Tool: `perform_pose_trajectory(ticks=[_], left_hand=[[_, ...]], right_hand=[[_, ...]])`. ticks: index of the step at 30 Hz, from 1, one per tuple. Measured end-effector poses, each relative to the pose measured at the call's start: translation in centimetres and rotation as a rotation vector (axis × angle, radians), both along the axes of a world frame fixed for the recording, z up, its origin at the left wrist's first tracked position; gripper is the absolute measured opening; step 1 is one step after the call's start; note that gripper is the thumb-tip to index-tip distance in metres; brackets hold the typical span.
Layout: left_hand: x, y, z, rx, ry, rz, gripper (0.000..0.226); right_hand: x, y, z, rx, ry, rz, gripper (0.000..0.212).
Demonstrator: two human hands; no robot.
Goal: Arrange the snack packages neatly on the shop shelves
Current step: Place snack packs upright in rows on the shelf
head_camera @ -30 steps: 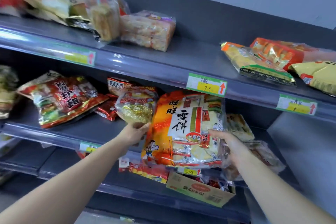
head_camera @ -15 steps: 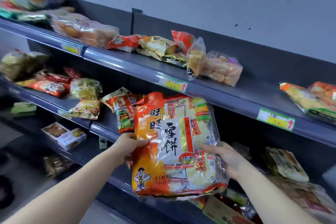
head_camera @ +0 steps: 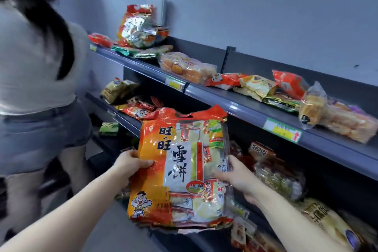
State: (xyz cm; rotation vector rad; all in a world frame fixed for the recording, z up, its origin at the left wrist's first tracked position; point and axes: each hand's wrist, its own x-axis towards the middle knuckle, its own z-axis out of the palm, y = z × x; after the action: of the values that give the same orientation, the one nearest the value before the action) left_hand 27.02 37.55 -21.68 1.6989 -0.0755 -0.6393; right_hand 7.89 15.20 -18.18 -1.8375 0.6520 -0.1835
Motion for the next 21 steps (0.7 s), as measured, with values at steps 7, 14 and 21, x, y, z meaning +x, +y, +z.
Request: perform_pose_trajectory(ticks=[7, 14, 21], left_hand=[[5.4, 4.4, 1.1, -0.099, -0.12, 0.214, 0.041], [11.7, 5.0, 4.4, -0.167, -0.258, 0.343, 0.037], [18.3, 3.1, 8.5, -0.276, -0.314, 0.361, 0.05]], right_hand=[[9.5, 1.8, 1.5, -0.211, -0.064, 0.081, 0.073], [18.7, 1.7, 4.7, -0.445, -0.256, 0.041, 0.054], [25.4, -0.1, 8.4, -0.502, -0.439, -0.005, 0.026]])
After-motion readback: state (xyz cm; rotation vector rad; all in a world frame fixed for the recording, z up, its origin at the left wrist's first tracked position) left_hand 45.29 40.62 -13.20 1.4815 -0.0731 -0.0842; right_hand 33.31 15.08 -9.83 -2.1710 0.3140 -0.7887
